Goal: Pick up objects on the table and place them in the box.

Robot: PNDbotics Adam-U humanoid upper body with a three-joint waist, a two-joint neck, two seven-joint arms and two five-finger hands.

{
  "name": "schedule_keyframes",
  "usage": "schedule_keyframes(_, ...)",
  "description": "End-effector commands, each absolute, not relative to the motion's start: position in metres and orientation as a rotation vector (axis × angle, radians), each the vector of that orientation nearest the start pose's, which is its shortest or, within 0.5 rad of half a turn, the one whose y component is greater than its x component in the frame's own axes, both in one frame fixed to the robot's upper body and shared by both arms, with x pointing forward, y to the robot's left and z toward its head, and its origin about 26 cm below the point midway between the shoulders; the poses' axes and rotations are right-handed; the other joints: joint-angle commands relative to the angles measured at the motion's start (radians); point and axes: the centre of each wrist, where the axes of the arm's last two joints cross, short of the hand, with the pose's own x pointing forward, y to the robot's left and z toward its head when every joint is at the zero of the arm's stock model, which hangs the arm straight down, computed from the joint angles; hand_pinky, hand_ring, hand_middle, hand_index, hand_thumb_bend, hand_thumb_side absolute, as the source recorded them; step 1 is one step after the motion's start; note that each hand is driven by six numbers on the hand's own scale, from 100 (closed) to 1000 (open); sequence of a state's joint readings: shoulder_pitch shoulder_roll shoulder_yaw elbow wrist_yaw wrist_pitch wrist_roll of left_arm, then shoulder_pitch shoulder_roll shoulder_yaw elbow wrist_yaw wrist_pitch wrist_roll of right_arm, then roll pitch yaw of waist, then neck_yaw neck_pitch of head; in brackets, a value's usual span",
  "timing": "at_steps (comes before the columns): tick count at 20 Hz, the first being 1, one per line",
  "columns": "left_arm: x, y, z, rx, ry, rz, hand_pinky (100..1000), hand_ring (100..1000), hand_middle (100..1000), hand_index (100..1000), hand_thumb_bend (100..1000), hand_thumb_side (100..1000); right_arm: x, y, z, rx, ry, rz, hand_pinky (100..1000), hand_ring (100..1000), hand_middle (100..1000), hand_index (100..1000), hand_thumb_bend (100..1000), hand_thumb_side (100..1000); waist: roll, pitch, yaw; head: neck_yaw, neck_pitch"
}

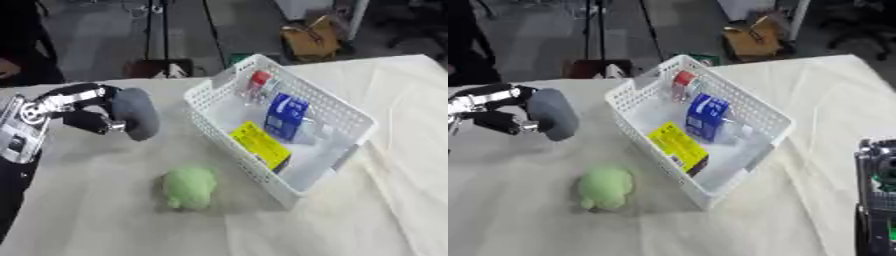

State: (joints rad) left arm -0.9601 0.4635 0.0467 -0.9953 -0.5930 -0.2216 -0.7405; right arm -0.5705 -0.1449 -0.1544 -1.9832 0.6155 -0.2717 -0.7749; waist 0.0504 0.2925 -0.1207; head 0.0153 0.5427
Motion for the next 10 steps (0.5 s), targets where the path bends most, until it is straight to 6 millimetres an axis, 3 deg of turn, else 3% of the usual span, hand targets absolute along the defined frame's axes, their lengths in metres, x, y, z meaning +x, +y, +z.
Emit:
schedule_keyframes(1, 0.468, 0.323, 0.272, 0.521, -1.553, -1.389, 810, 573, 557, 464, 100, 564, 0.315, -0.245, 0.274, 1.037, 2.917, 0.605, 790, 718, 581, 793, 100, 929, -0.001, -0.031, 0.003, -0.003, -0.005)
schedule_keyframes(10, 0.465, 0.325, 0.285, 0.521, -1.586, -1.37, 807, 559, 543, 453, 100, 560, 0.315, -0.244, 0.273, 1.039, 2.913, 0.61, 790, 718, 582, 793, 100, 925, 0.001, -0.042, 0.008, -0.002, -0.002)
